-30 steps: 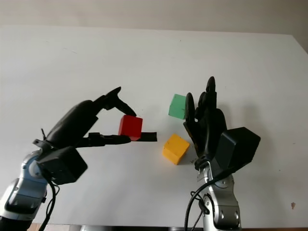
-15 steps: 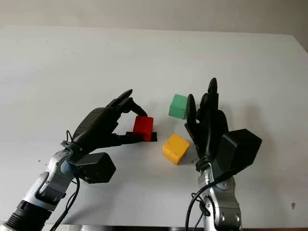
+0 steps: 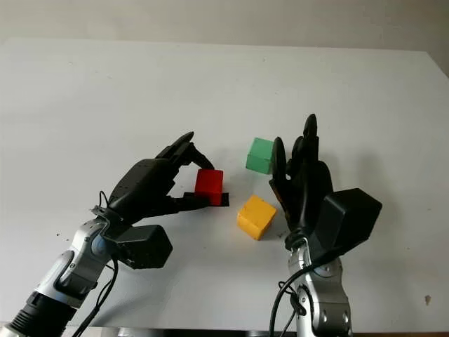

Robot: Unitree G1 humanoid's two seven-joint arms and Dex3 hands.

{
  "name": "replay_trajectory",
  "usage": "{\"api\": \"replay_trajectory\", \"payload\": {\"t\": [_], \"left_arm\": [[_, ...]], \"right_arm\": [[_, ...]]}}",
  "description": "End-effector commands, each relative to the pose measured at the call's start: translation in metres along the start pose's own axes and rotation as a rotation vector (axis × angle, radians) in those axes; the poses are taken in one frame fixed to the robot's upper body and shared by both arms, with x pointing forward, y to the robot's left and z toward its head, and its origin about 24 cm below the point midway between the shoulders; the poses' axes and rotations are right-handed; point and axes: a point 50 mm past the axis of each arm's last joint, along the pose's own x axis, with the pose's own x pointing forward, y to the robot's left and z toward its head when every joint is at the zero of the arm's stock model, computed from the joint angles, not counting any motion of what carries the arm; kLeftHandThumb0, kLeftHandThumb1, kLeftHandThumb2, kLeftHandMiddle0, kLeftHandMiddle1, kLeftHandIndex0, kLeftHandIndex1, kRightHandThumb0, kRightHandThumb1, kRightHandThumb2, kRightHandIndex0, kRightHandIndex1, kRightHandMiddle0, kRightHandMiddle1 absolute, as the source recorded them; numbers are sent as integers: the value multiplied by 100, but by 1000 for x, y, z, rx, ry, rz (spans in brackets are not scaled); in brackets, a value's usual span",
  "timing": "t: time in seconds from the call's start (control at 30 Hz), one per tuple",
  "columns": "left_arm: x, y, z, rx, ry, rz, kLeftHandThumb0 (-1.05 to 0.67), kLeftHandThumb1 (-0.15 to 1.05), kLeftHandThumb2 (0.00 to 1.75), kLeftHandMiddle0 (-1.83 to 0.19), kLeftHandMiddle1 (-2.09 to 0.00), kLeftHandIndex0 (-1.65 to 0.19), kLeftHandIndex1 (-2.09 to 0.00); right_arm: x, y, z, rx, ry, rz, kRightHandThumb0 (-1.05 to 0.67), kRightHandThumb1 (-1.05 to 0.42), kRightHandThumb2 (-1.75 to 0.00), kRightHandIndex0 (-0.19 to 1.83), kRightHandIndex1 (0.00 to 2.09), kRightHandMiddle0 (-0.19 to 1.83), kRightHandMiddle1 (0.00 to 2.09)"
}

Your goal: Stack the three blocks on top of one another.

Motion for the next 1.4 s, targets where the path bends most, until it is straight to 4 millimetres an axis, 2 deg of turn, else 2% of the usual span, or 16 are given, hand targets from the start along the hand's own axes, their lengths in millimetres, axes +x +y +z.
{"api": "replay_trajectory", "payload": {"t": [0.0, 0.03, 0.1, 0.13, 0.17, 0.23, 0.3, 0.4, 0.5, 0.83, 1.1, 1.23, 1.33, 1.37], "left_arm": [[-5, -3, -6, 6, 30, -33, -51, 105, 8, -4, -6, -15, -182], [-6, -3, -6, 7, 33, -40, -52, 104, 7, -4, -6, -15, -181], [-7, -2, -6, 22, 41, -67, -52, 103, 6, 0, -5, -8, -164], [-7, -1, -6, 29, 44, -78, -51, 103, 6, 3, -4, -5, -145], [-8, -1, -6, 34, 47, -85, -51, 102, 5, 7, -5, -5, -115], [-8, 0, -6, 35, 46, -97, -50, 101, 5, 12, -5, -7, -79], [-9, 1, -6, 38, 42, -112, -51, 100, 5, 18, -2, -3, -29], [-10, 2, -6, 39, 30, -120, -52, 98, 5, 19, 0, 10, -6], [-11, 3, -7, 30, 17, -119, -52, 97, 4, 19, 0, 18, -1], [-12, 3, -11, -43, -11, -53, -64, 97, 5, 19, 0, 19, 0], [-22, 21, -19, -289, -20, 92, -83, 104, 9, 19, 0, 19, 0], [-34, 31, -23, -447, -33, 148, -90, 105, 24, 19, 0, 19, 0], [-47, 37, -24, -631, -17, 258, -93, 105, 59, 19, 0, 19, 0], [-51, 38, -24, -685, -15, 290, -93, 105, 64, 19, 0, 19, 0]], "right_arm": [[-1, -1, 3, -5, -13, 0, -54, -105, -50, -19, 1, -17, 5], [-1, -1, 4, -6, -13, 0, -54, -105, -50, -19, 1, -17, 5], [-1, -1, 4, -5, -11, 2, -54, -105, -50, -19, 1, -17, 5], [-1, -1, 4, -4, -11, 2, -54, -105, -49, -19, 1, -17, 5], [-1, -1, 4, -4, -10, 2, -55, -105, -49, -19, 1, -17, 5], [-1, -1, 3, -6, -11, 2, -54, -105, -49, -19, 1, -17, 6], [-1, -1, 4, -7, -11, 4, -54, -105, -49, -19, 1, -17, 5], [-1, 0, 4, -7, -12, 7, -54, -105, -50, -19, 1, -17, 5], [0, 1, 4, -7, -14, 14, -53, -105, -51, -19, 0, -18, 5], [1, 2, 4, -25, -13, 15, -55, -105, -50, -19, 1, -18, 6], [2, -10, 13, -52, -67, 3, -53, -105, -49, -19, 2, -17, 6], [4, -16, 19, -59, -82, 14, -52, -105, -48, -19, 0, -18, 5], [6, -24, 28, -109, -115, 40, -53, -105, -44, -19, 0, -17, 5], [7, -27, 31, -128, -130, 52, -52, -105, -40, -19, 1, -15, 6]]}}
